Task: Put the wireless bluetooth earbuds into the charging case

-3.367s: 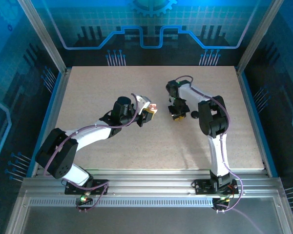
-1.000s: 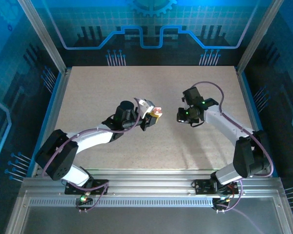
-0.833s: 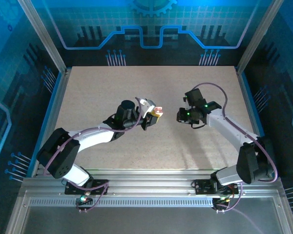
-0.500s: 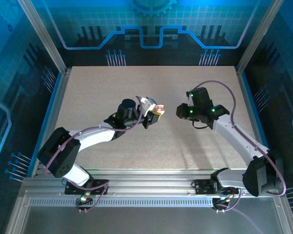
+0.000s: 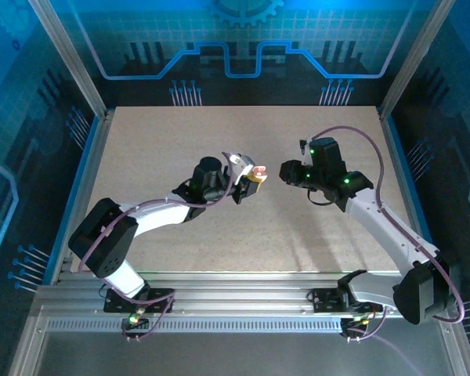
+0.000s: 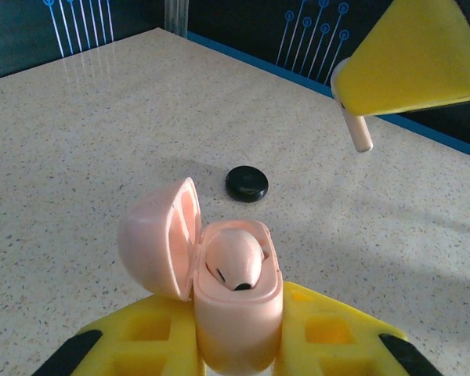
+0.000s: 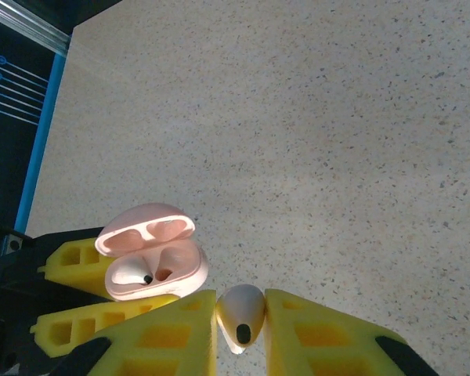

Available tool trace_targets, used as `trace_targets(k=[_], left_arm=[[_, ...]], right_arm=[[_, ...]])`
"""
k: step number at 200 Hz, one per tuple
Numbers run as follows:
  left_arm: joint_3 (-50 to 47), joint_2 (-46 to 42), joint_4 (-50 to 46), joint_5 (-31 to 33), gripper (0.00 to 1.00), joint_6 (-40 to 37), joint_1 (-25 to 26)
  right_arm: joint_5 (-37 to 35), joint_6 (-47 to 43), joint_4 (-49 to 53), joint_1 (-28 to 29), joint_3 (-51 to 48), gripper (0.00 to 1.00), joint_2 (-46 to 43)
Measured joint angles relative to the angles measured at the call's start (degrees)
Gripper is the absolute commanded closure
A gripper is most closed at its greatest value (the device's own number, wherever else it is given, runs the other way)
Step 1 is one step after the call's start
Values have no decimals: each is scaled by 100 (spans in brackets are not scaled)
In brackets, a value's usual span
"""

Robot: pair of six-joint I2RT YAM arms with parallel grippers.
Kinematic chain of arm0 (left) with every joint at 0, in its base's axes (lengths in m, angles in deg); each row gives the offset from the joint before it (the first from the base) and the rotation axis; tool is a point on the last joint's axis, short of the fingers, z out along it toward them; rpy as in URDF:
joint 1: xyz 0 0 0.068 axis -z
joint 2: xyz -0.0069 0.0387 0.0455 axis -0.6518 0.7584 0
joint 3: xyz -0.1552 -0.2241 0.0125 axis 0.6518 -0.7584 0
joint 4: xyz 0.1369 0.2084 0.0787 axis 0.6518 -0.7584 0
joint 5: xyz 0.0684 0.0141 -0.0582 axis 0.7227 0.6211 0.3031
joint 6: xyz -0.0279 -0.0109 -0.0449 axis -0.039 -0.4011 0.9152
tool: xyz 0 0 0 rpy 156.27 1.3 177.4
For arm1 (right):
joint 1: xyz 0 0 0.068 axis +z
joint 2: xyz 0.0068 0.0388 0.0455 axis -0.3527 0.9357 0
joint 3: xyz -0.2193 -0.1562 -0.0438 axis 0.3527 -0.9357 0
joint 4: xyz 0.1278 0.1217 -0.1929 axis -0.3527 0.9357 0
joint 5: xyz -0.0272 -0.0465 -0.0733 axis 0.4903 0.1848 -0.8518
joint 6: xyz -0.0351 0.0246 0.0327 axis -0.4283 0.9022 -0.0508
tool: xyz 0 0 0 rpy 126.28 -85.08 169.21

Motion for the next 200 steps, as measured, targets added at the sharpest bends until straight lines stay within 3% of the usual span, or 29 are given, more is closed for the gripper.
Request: trace_targets(k=[200], left_arm=[[48,68,393,4,79,149,33]], right_arm=[[-11,284,-1340,474,-238,79,-201]])
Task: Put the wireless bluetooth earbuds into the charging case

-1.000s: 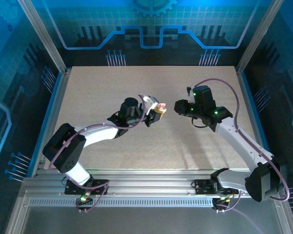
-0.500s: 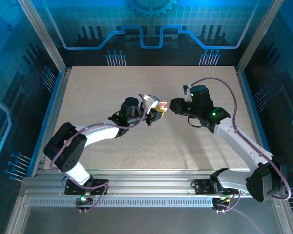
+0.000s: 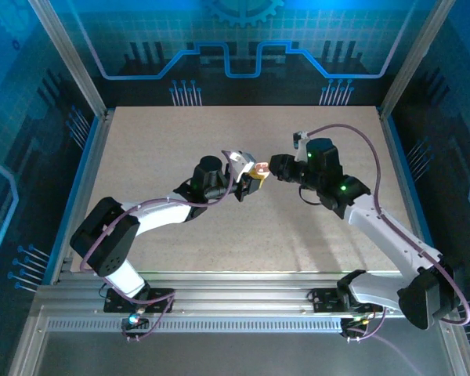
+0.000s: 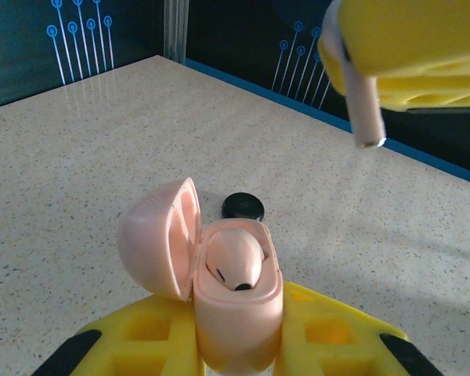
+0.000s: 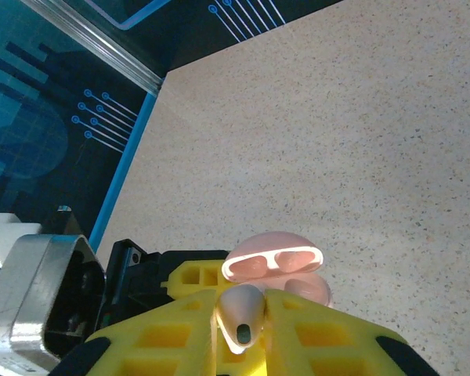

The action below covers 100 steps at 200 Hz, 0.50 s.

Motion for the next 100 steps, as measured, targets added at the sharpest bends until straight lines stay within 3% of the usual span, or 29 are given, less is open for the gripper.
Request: trace_targets(k=[100], left_arm=[[-7,-96,247,9,79,153,0]], right_arm=[[-146,149,-439,11,-162,79,225]])
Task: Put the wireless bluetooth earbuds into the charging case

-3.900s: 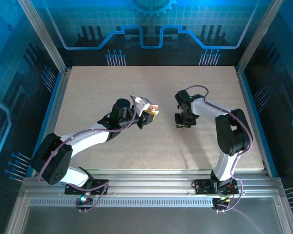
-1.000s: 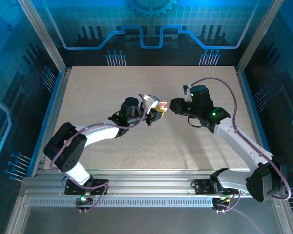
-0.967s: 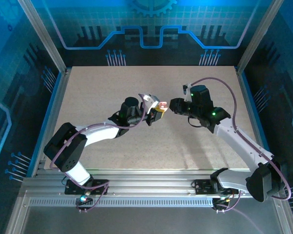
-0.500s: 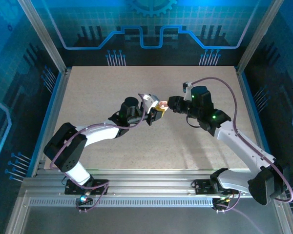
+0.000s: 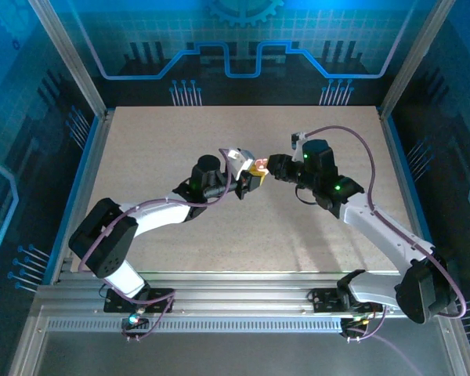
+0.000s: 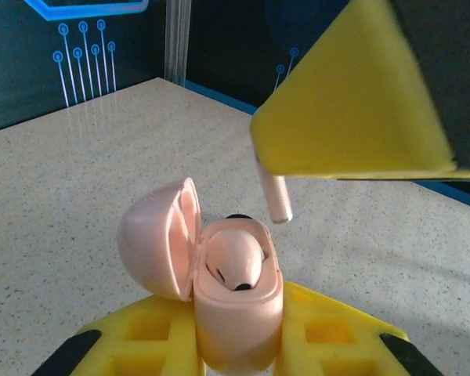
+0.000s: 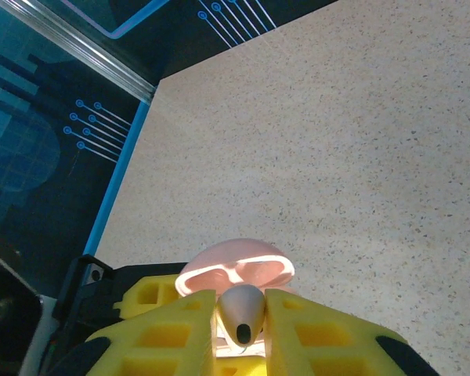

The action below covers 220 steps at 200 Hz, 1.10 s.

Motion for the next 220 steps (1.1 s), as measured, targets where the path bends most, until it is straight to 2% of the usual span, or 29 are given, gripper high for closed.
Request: trace_targets(k=[167,220], left_arm=[[-103,-138,328,186,78,295,31],[-103,-138,326,192,78,291,33]], right_arm=[[2,92,-417,107,-129,79,66],[4,109,-461,111,-160,74,46]])
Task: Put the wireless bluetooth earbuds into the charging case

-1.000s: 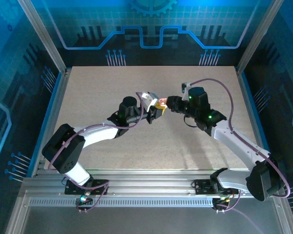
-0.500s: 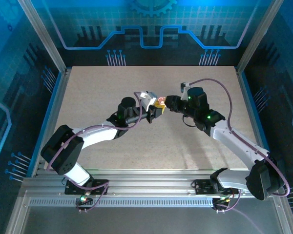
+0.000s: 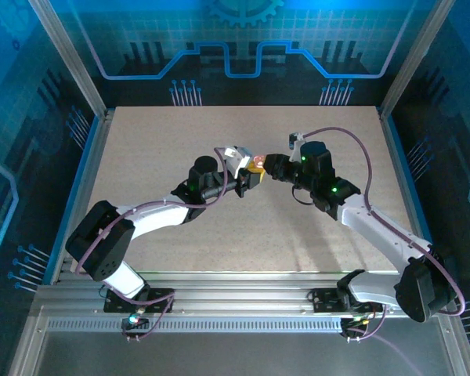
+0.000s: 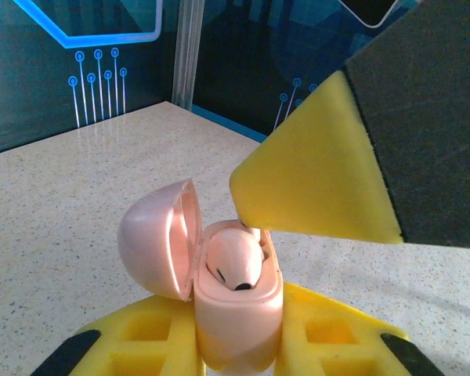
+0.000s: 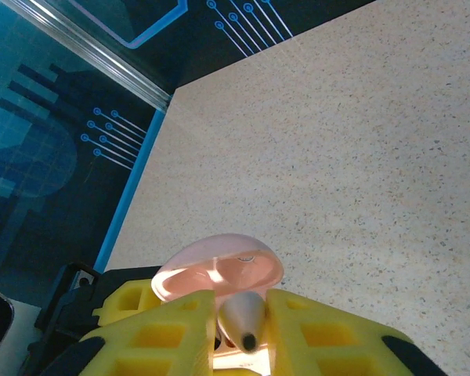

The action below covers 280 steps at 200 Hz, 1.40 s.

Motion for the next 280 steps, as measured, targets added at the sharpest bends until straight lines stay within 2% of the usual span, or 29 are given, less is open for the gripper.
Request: trace_targets(k=[91,128,172,211,240,280], left_arm=[[0,0,13,4,78,-2,4],[0,-20,52,4,78,-7,4],[0,-85,55,-66,78,-20,4],[2,-221,-48,-315,78,-76,4],[2,-348,-227,-573,78,-225,4],[26,-527,-378,-977,78,-479,4]], right_arm=[[-7,-11,111,24,0,56,-105],[-50,-48,341,22,0,52,-245],[52,-404,470,-81,0,45,-584],[702,-1311,476,-492,-55,41,-966],[1388,-2356,557,-885,-105,35,-1296],[2288,-4232,1049,-1191,-101,19,-1582]])
